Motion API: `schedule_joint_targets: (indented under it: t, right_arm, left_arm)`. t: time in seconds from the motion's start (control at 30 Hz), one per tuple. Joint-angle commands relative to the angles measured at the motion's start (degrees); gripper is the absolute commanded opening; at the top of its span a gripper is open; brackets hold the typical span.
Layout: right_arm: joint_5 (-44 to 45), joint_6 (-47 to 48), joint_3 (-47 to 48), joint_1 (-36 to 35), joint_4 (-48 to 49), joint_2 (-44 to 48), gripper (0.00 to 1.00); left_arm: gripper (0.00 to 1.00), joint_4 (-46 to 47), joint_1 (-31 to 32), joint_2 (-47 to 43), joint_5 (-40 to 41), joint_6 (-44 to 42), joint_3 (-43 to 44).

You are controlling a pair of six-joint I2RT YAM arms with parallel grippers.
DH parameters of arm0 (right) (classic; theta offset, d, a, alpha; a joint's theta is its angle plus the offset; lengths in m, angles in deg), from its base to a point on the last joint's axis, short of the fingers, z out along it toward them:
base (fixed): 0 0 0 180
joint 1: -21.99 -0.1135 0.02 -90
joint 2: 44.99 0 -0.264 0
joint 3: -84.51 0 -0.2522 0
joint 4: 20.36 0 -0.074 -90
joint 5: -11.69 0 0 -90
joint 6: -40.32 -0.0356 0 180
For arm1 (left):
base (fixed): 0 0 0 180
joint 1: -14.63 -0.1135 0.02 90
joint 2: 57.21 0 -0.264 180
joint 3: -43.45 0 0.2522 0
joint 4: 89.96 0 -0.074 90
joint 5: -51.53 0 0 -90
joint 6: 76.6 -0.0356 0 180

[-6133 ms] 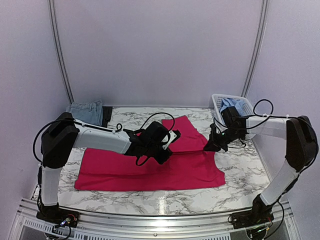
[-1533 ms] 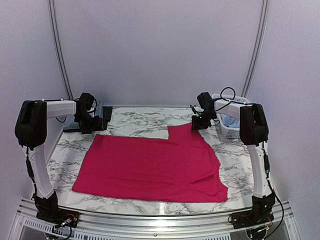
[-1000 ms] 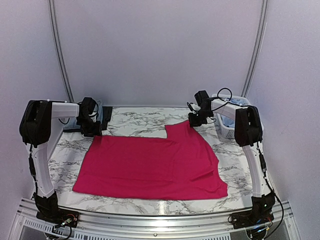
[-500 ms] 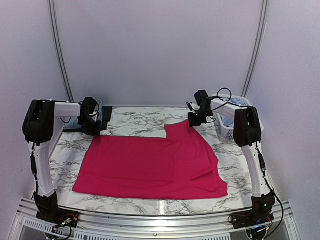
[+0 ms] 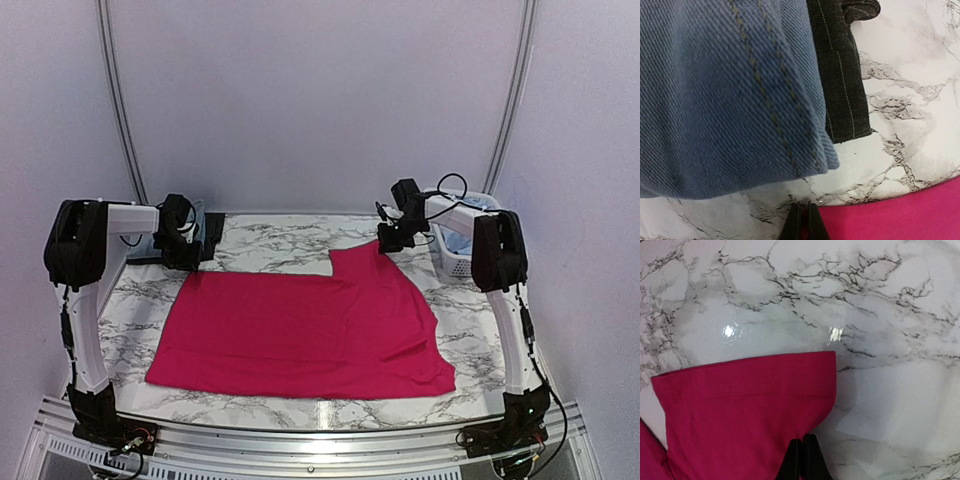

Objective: Fold and stack the mixed laundry pile
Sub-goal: Pick up the 1/3-folded T-shirt from the center of the board.

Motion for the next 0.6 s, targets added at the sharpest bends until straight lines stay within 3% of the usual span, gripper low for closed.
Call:
schedule_joint_targets:
  t: [0.0,0.1,0.57]
  right_arm:
    - [-3.2,-3.1,-8.3,0.1,3.8,11.9,0.00]
    - [-3.9,-4.6,-16.1,0.0,6.5,17.7,0.00]
    - [-4.2,-6.4,-35.2,-2.7,6.7,39.9,0.00]
  left_arm:
    - [0.00,2.8,-0.5,-4.9,-0.6,-1.7,-2.2]
    - [0.00,4.7,-0.5,-7.9,-1.8,-2.5,-4.8]
    - [0.00,6.9,-0.4,-24.7,-4.8,-8.9,-17.8]
